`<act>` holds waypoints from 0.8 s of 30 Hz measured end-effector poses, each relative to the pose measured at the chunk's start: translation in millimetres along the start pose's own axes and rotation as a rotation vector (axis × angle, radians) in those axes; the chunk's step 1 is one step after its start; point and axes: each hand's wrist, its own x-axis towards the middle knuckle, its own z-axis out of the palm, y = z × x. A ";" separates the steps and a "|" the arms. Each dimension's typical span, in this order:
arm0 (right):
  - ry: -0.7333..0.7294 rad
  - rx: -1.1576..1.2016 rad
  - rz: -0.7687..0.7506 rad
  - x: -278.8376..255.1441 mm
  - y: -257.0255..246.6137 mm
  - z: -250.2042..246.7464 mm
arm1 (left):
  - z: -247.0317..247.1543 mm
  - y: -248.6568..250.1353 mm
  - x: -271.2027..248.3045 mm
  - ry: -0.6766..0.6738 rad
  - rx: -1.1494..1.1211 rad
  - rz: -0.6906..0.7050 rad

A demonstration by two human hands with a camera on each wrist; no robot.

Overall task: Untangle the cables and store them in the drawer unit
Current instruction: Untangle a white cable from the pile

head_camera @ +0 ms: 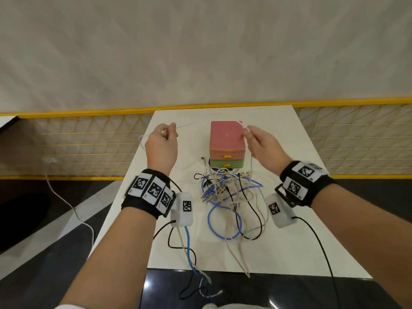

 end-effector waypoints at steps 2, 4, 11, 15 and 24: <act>0.072 0.030 -0.080 10.8 -19.7 -6.2 | -1.9 7.5 -11.2 -0.003 -0.071 0.044; 0.049 -0.072 -0.141 16.8 -34.4 -8.3 | -1.0 16.2 -27.4 -0.080 -0.120 0.217; -0.169 -0.350 -0.342 11.6 -43.9 6.4 | 17.2 29.0 -39.1 -0.359 0.182 0.401; -0.212 -0.327 -0.314 -2.0 -28.3 7.8 | 10.1 23.6 -39.0 -0.376 0.210 0.465; -0.309 -0.405 0.069 -26.6 29.4 7.3 | -13.5 25.6 -33.3 0.050 -0.094 0.289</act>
